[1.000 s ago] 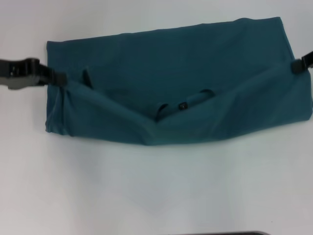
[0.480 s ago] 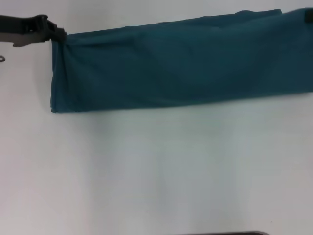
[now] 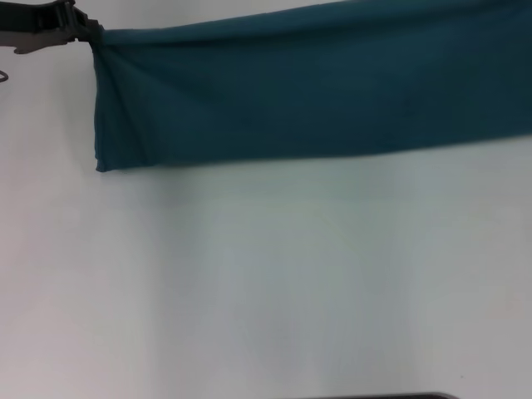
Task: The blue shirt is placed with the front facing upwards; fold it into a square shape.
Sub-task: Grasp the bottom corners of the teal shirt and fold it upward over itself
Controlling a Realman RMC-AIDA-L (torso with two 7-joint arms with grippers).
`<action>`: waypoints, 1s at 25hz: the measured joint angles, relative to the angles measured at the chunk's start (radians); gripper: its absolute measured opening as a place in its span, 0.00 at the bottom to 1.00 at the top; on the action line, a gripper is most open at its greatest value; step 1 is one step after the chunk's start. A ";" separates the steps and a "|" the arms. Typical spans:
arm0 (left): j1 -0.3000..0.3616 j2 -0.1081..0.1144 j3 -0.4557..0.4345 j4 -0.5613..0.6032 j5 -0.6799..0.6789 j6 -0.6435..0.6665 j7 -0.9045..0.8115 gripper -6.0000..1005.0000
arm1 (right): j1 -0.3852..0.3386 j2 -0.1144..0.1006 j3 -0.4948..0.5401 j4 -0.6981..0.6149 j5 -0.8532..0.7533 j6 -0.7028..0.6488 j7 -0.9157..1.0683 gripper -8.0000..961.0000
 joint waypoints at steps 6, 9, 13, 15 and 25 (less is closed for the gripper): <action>-0.007 -0.009 0.024 0.022 0.001 -0.061 0.010 0.03 | -0.003 0.024 -0.049 0.022 -0.011 0.061 -0.004 0.03; -0.009 -0.019 0.044 0.040 -0.001 -0.096 0.016 0.03 | -0.007 0.029 -0.059 0.036 -0.022 0.100 -0.002 0.03; -0.020 -0.022 0.067 0.070 -0.005 -0.144 0.019 0.03 | -0.007 0.033 -0.059 0.040 -0.029 0.142 0.003 0.03; -0.027 -0.023 0.076 0.091 -0.005 -0.178 0.019 0.03 | -0.007 0.042 -0.060 0.040 -0.028 0.172 -0.001 0.03; -0.038 -0.050 0.105 0.140 -0.008 -0.328 0.041 0.03 | -0.002 0.096 -0.092 0.073 -0.032 0.359 -0.061 0.03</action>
